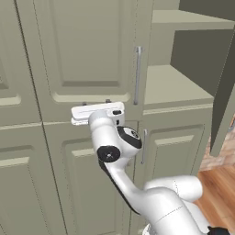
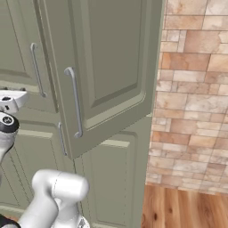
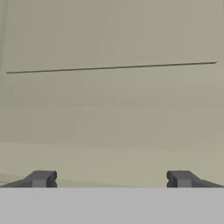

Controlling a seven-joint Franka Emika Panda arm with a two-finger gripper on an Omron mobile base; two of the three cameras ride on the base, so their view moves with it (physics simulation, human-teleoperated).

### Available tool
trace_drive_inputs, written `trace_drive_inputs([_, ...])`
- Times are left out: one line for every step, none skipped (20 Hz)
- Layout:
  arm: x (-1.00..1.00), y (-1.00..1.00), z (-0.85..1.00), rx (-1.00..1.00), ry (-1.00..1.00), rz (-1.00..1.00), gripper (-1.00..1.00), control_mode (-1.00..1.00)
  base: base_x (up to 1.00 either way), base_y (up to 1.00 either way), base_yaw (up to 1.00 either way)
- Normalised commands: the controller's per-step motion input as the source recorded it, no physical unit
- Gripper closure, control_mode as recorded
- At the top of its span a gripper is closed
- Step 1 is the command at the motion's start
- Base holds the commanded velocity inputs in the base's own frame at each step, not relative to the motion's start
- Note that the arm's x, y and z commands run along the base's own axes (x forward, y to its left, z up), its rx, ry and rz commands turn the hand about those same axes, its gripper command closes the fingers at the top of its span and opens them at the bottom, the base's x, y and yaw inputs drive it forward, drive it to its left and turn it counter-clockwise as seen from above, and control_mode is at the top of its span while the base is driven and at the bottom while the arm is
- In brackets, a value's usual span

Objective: Close all open cabinet doors.

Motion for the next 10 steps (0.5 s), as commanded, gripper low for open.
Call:
trace_drive_inputs([0.26,-0.07,0.0,0.0,0.0,0.07,-1.0,-1.0,0.0,0.0,0.0])
trace_drive_inputs([0.26,-0.06,0.0,0.0,0.0,0.07,-1.0,-1.0,0.0,0.0,0.0])
trace_drive_inputs([0.26,-0.09,0.0,0.0,0.0,0.07,-1.0,-1.0,0.0,0.0,0.0])
trace_drive_inputs([0.26,-0.09,0.0,0.01,0.0,0.07,-1.0,-1.0,0.0,0.0,0.0])
trace_drive_inputs([0.26,-0.07,0.0,0.0,0.0,0.07,-1.0,-1.0,0.0,0.0,0.0])
trace_drive_inputs([0.28,-0.07,0.0,0.01,0.0,0.07,-1.0,-1.0,0.0,0.0,0.0])
trace_drive_inputs([0.28,-0.05,0.0,0.01,0.0,0.06,-1.0,-1.0,0.0,0.0,0.0])
trace_drive_inputs([0.24,-0.04,0.0,0.01,0.0,0.06,-1.0,-1.0,0.0,0.0,0.0])
trace_drive_inputs([0.26,-0.02,0.0,0.0,0.0,0.06,-1.0,-1.0,0.0,0.0,0.0])
trace_drive_inputs([0.25,-0.03,0.0,0.01,0.0,0.06,-1.0,-1.0,0.0,0.0,0.0])
